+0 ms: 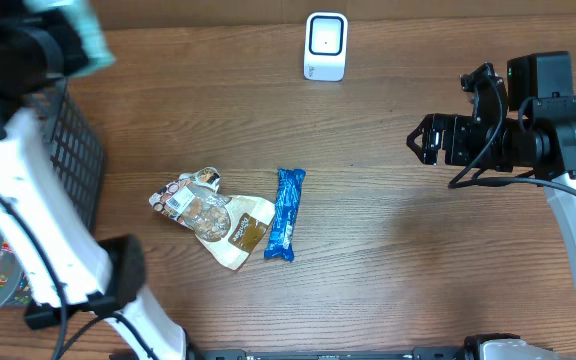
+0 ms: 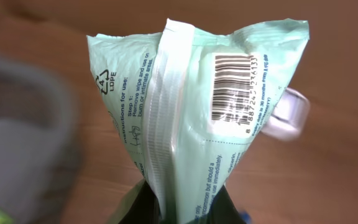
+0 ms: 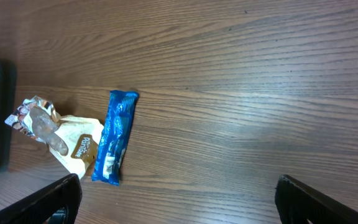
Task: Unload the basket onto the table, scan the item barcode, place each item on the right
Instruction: 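Carry the mint-green packet out and drop it on the pile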
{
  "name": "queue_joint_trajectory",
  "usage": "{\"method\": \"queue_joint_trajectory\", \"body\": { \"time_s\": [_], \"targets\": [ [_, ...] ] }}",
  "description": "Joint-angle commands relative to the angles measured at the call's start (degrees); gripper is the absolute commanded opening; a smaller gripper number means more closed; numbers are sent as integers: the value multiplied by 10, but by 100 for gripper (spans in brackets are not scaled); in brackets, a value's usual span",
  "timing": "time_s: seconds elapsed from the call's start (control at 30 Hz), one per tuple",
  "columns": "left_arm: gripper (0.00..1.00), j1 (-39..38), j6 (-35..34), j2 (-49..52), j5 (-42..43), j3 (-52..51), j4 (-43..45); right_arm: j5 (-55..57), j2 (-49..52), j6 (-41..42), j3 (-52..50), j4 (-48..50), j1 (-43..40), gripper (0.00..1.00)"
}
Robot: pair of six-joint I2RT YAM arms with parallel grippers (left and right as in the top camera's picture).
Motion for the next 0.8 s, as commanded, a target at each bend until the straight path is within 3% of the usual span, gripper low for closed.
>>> {"method": "queue_joint_trajectory", "body": {
  "time_s": [0.0,0.27,0.5,0.63,0.67,0.73,0.77],
  "targets": [
    [4,-83,7,-5,-38,-57,-3,-3,-2,0,13,0,3,100],
    [4,-228,-141,7,-102,-378,16,-3,-2,0,13,2,3,100],
    [4,-292,-184,8,-94,-666,160,-3,-2,-1,13,5,3,100],
    [6,-303,-197,8,-95,-736,221,-3,-2,-1,13,4,3,100],
    [15,-303,-197,8,-95,-738,224,-3,-2,-1,13,4,3,100],
    [50,-298,-194,8,-95,-730,223,-3,-2,-1,13,3,3,100],
    [59,-294,-188,8,-95,-720,219,-3,-2,-1,13,3,3,100]
  ]
}}
